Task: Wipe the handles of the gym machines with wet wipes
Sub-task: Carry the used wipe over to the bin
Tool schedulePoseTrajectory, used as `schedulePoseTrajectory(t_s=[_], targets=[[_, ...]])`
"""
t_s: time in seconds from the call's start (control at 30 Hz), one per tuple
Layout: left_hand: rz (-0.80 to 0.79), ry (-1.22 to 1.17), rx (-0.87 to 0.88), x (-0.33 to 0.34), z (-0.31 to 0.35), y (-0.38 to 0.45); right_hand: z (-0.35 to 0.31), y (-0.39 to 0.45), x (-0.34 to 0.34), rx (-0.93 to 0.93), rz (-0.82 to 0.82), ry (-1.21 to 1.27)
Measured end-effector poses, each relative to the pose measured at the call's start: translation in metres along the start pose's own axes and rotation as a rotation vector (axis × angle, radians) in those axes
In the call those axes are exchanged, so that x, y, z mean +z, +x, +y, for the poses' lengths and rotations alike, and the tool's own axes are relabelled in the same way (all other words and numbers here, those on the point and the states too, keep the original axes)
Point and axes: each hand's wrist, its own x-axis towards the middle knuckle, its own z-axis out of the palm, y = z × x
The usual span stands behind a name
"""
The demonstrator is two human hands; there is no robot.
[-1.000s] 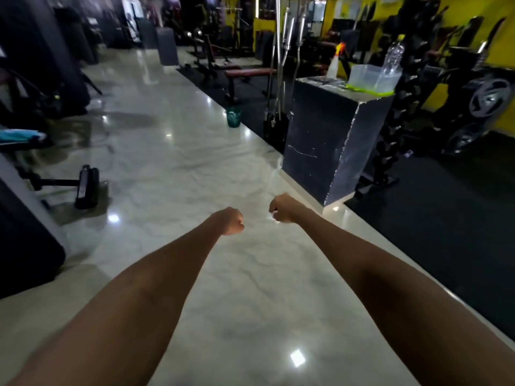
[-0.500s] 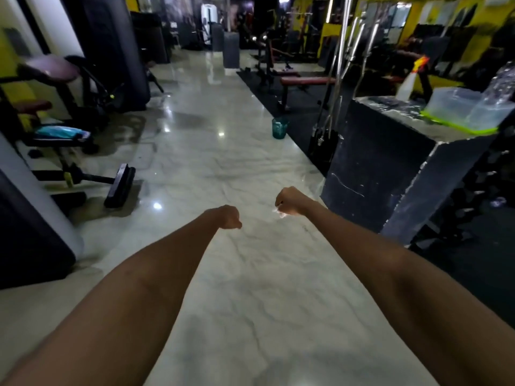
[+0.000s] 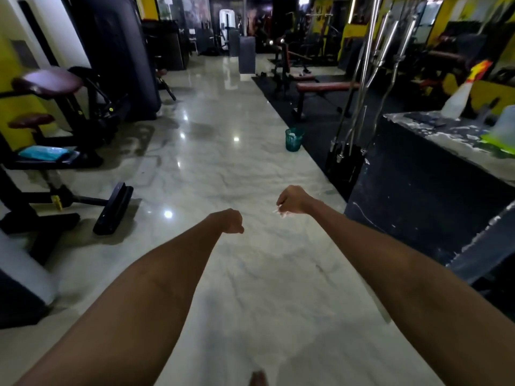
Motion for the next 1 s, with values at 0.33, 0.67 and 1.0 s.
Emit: schedulePoseTrajectory(t_s=[0.33,0.67,1.0], targets=[[-0.082,-0.137,0.043,-0.129,-0.012,0.211,0.096,0.194,-0.073,-0.007,0.017,-0.05],[-0.086,-0.196,-0.01,-0.229,-0.037,0.427,0.206,0.421,-0.144,-0.049,-0.011,-0.102],[-0.004,-0.166,-0.083,-0.321,-0.091,0.588,0.238,0.645,-0.19,-0.168,-0.095,-0.042]])
